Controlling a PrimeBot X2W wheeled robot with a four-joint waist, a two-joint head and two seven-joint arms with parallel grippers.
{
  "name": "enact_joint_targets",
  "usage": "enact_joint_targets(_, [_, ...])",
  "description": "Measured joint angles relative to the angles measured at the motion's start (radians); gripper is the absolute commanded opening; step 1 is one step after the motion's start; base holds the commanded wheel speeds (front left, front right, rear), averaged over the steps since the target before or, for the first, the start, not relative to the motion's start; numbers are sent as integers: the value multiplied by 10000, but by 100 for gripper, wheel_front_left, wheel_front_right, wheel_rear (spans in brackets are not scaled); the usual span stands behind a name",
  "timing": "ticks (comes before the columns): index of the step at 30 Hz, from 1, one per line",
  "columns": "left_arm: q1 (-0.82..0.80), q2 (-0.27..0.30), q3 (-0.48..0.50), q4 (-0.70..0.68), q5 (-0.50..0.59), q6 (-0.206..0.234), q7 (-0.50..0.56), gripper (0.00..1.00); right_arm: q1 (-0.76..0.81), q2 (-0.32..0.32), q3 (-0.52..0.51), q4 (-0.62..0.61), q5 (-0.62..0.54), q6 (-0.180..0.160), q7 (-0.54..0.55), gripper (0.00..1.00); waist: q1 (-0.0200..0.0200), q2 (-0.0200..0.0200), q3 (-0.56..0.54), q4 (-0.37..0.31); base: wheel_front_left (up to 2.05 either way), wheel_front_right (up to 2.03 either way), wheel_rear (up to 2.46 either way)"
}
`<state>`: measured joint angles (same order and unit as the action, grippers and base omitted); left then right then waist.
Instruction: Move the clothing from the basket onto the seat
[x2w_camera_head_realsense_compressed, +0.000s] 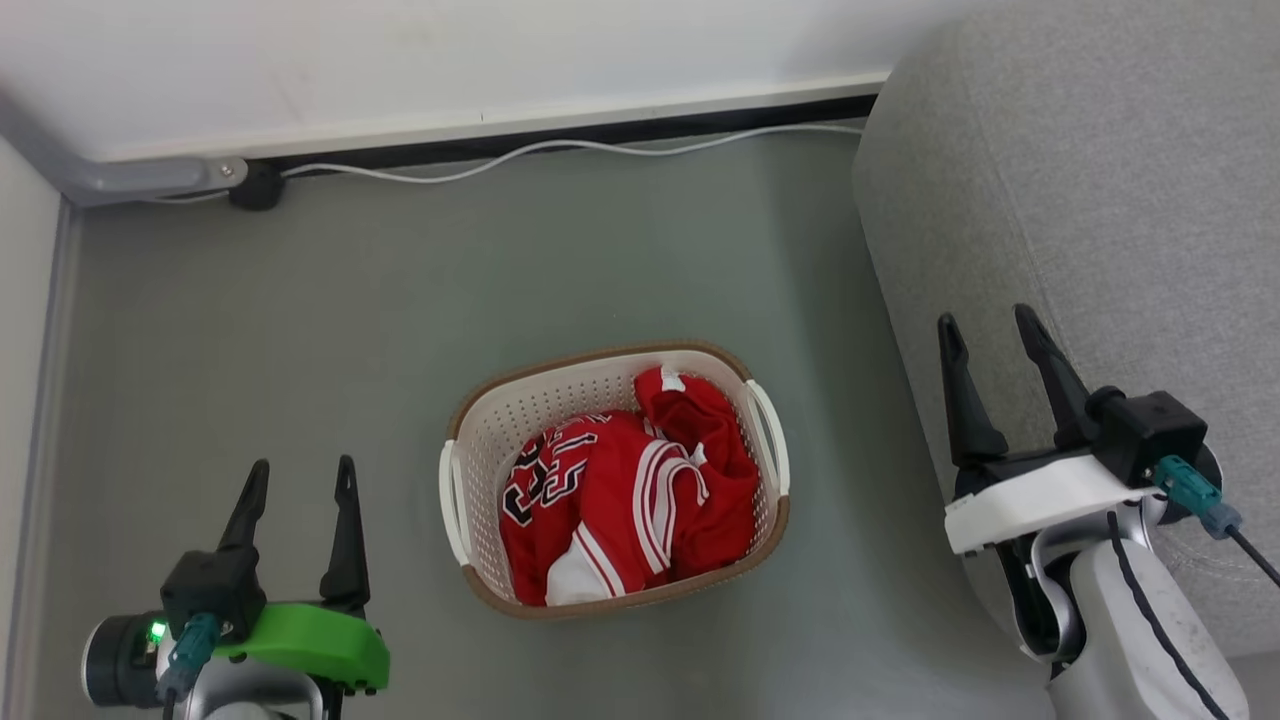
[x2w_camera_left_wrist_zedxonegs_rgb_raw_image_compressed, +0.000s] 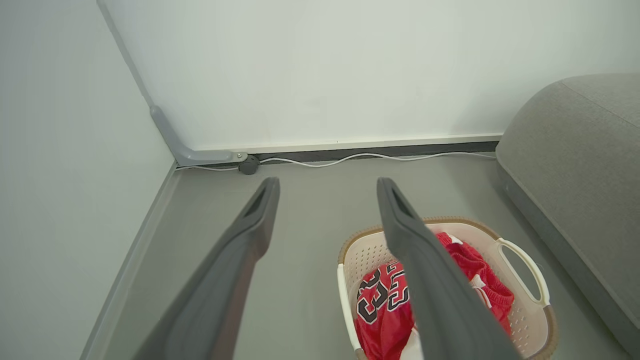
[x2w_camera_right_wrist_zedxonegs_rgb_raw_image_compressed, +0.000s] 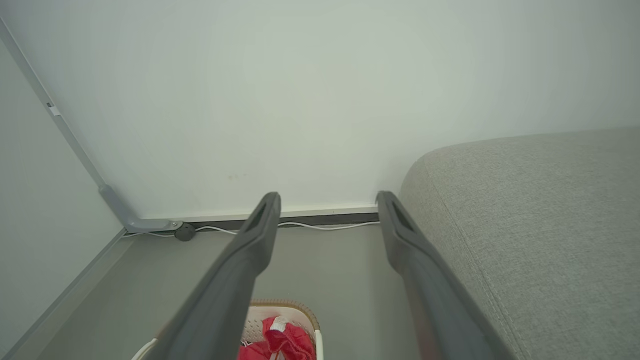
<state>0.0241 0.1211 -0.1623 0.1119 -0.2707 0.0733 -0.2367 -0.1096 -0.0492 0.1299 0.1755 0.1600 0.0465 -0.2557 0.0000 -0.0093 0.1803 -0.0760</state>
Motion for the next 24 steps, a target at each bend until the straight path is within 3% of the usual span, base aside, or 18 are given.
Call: enact_joint_targets(24, [-3455,-360,-1390,2038,782,-640,920,100,-2210,-6,-167,-1375,-2,-56,-2,100,2,0,3315,-667,0,0,0])
